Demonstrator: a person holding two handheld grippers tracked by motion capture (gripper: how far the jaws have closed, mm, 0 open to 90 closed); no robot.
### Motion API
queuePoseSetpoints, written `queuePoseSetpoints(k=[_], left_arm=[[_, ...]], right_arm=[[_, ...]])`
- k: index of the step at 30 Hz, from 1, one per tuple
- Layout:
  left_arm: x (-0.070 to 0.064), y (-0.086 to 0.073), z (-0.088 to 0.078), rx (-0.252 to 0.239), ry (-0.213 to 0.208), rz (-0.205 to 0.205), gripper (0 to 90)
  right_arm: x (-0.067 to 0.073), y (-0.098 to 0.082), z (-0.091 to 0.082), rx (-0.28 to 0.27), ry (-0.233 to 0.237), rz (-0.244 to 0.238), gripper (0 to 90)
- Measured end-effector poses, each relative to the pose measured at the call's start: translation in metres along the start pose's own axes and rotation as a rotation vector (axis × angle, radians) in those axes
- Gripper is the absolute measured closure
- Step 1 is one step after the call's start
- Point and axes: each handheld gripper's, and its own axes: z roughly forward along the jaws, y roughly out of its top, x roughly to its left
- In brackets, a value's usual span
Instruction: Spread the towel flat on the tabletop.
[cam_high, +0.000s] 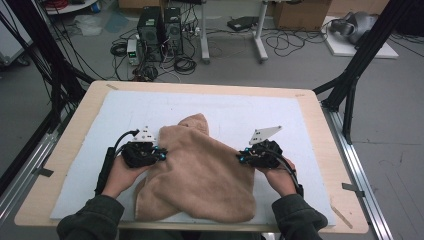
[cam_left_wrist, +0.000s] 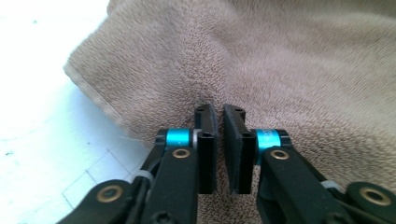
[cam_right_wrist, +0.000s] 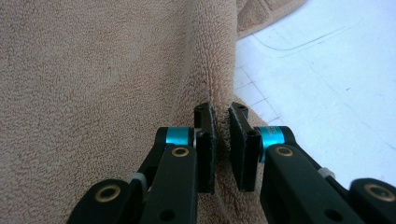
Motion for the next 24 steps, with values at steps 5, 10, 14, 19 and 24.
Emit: queuePoseSetpoints(k=[5, 10, 14, 19, 24], left_arm=[[0.0, 0.001, -0.007, -0.036, -0.007, -0.003, 85.1], [0.001, 0.004, -0.022, -0.116, -0.024, -0.031, 85.0], [-0.002, 0.004, -0.031, -0.145, -0.024, -0.027, 85.1], [-0.011, -0.002, -0.046, -0.165, -0.043, -0.011, 85.3], [-0.018, -0.013, -0.057, -0.167, -0.049, -0.005, 85.5]], right_arm=[[0.001, 0.006, -0.006, -0.015, -0.007, -0.003, 82.0], [0.003, 0.015, -0.018, -0.079, -0.024, -0.015, 82.0], [0.004, 0.025, -0.024, -0.099, -0.02, -0.035, 82.3], [0.012, 0.029, -0.03, -0.116, 0.011, -0.052, 82.5], [0.021, 0.027, -0.029, -0.08, 0.077, -0.076, 82.6]])
